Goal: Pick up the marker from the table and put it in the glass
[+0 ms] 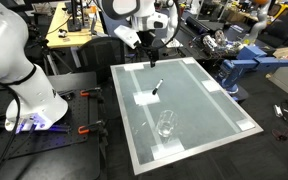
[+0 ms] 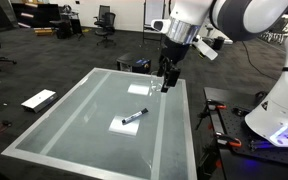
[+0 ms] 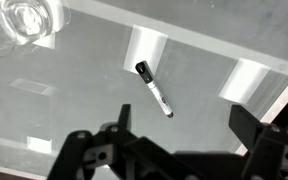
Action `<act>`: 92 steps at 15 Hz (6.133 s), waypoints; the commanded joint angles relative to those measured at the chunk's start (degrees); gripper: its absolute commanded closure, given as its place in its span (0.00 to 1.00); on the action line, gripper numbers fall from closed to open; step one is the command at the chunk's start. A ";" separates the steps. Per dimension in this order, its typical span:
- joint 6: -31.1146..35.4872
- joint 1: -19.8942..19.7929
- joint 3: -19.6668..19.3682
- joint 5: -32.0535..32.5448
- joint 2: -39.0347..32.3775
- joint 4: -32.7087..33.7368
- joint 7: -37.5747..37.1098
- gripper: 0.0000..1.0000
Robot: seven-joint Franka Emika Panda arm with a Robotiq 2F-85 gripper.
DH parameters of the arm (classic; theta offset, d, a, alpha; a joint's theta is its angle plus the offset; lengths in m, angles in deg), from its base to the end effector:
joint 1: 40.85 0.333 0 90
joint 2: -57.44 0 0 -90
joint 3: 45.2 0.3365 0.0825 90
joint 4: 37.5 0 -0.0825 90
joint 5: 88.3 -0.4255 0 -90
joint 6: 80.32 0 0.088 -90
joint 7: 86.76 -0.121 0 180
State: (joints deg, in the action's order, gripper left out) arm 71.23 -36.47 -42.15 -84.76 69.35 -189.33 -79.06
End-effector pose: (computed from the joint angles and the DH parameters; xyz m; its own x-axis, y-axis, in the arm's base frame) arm 0.4550 0.0597 0.3059 0.9308 0.3115 0.1910 0.3022 -0.9501 0.0770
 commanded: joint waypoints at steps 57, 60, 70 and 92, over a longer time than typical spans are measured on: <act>4.78 -7.96 5.98 4.50 -43.34 30.24 23.98 0.95; 1.88 -8.40 6.73 3.20 -43.30 31.10 23.19 0.95; -4.54 -5.86 3.92 1.77 -36.06 29.98 10.26 0.95; -2.74 -1.00 -1.64 4.48 -20.50 17.44 -11.38 0.82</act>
State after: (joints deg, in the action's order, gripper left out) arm 68.60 -37.50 -43.75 -80.20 48.83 -171.95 -90.53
